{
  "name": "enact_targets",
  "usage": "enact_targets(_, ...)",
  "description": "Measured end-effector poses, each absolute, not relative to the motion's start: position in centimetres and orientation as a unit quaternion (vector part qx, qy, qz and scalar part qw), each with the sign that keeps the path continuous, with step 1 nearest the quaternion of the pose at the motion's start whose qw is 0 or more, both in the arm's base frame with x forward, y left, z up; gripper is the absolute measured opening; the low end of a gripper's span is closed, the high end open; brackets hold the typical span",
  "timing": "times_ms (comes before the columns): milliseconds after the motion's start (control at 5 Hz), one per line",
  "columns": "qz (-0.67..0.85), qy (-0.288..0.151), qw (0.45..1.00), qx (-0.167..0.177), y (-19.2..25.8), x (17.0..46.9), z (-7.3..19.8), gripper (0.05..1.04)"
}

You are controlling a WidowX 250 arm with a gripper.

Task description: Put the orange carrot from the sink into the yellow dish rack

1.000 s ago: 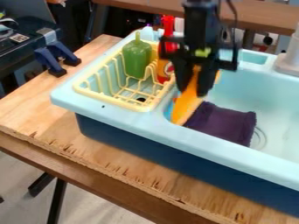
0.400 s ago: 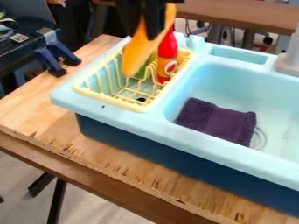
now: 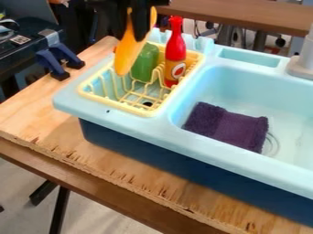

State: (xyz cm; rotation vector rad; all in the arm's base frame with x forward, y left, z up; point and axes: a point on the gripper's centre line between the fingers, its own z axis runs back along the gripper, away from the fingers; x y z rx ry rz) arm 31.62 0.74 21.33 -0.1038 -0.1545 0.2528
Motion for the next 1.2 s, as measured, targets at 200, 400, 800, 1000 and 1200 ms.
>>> enact_targets(200,0.172,-0.071,0.981,-0.055,1.3,32.6,20.0,0.350)
enact_targets(400,0.186,-0.073,0.978,-0.068,1.2,33.3,18.8,0.350)
enact_targets(800,0.232,-0.060,0.969,-0.062,1.3,33.1,16.5,0.350)
enact_targets(1000,0.241,-0.050,0.968,-0.049,1.7,32.6,15.5,0.412)
enact_targets(1200,0.242,-0.035,0.969,-0.039,2.0,32.5,14.6,0.727)
